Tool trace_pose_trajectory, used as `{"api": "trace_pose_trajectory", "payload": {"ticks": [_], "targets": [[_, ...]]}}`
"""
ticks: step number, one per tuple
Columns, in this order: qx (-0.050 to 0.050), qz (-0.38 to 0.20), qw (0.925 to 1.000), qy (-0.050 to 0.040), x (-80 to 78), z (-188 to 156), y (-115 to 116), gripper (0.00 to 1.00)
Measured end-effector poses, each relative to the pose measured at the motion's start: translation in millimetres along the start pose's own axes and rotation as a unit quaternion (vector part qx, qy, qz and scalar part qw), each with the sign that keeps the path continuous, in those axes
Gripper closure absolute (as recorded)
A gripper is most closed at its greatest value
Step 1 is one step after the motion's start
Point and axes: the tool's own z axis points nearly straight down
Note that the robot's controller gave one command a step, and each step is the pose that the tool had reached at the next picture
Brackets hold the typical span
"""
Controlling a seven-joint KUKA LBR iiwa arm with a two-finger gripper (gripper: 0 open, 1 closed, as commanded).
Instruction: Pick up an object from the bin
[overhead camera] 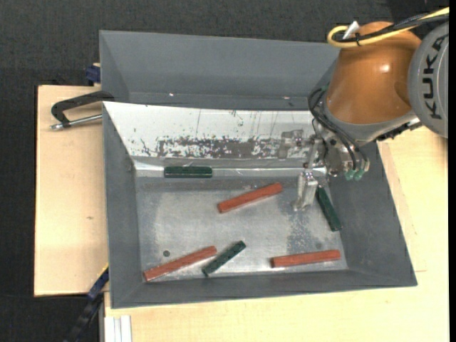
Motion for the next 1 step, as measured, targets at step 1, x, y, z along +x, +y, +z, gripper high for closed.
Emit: {"api": "trace_pose_trajectory", "payload": {"ticks": [1], "targets": [[-0.001, 0.008, 1.0000, 0.0046, -8.3, 63.4, 6.8, 0.00]]}}
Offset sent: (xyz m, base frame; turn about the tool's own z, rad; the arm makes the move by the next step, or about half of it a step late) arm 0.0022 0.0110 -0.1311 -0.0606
